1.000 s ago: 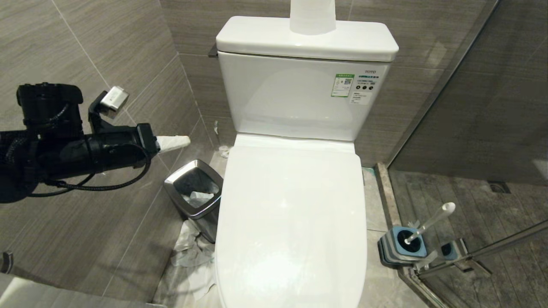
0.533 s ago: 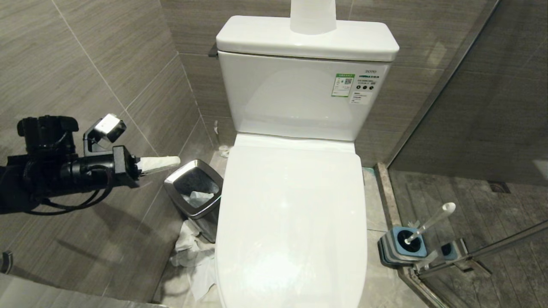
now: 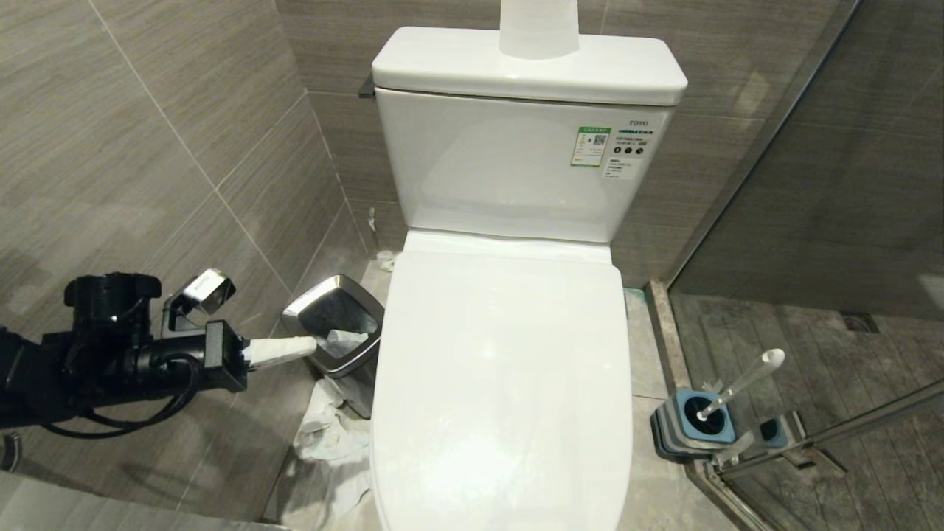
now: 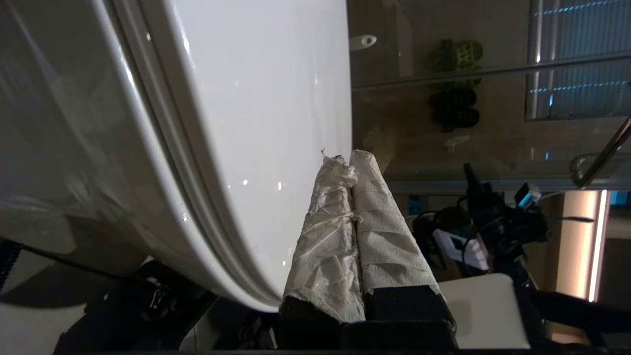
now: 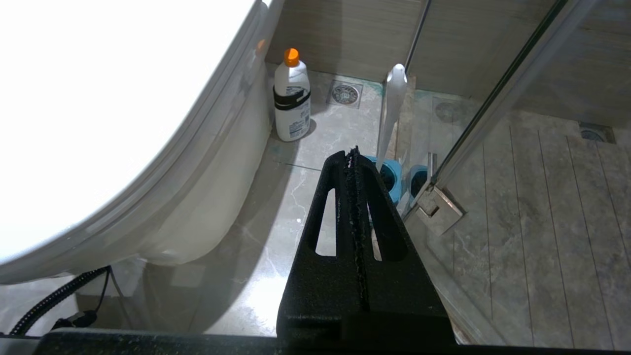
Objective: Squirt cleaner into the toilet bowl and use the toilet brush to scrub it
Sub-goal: Use the left hand to lift the toilet lid slightly
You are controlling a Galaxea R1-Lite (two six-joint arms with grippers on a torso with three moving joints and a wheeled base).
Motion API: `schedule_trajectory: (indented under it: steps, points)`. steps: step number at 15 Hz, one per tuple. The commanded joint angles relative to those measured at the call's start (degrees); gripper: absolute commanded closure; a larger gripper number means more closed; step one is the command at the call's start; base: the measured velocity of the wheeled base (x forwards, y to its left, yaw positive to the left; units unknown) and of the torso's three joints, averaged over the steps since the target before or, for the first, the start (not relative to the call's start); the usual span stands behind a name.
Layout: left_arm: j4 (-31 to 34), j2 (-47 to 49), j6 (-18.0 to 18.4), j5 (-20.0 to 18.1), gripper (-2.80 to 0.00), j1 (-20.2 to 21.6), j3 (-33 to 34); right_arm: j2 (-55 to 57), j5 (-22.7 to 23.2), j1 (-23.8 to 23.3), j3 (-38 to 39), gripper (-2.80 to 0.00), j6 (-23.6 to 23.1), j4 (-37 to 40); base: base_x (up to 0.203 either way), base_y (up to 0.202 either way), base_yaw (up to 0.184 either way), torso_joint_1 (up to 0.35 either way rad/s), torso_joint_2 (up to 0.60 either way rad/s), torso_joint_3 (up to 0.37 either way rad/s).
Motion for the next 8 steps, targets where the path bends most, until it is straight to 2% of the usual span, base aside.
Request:
schedule_trajectory:
  steps: [1, 4, 8]
  points:
    - [-2.17, 2.77, 1.42, -0.32, 0.00, 0.05, 1.90, -0.04, 0.02, 0.02, 0.70, 0.00, -0.02, -0.05, 0.000, 0.000, 0.000, 0.000, 0.00, 0.000]
    - [-7.04, 6.48, 1.84, 0.97, 0.00, -0.06, 2.07, -0.04, 0.02, 0.02, 0.70, 0.00, -0.02, -0.05, 0.000, 0.000, 0.000, 0.000, 0.00, 0.000]
    - [-11.96, 9.63, 1.59, 2.46, 0.00, -4.08, 1.97, -0.04, 0.02, 0.02, 0.70, 0.00, -0.02, -0.05, 0.000, 0.000, 0.000, 0.000, 0.00, 0.000]
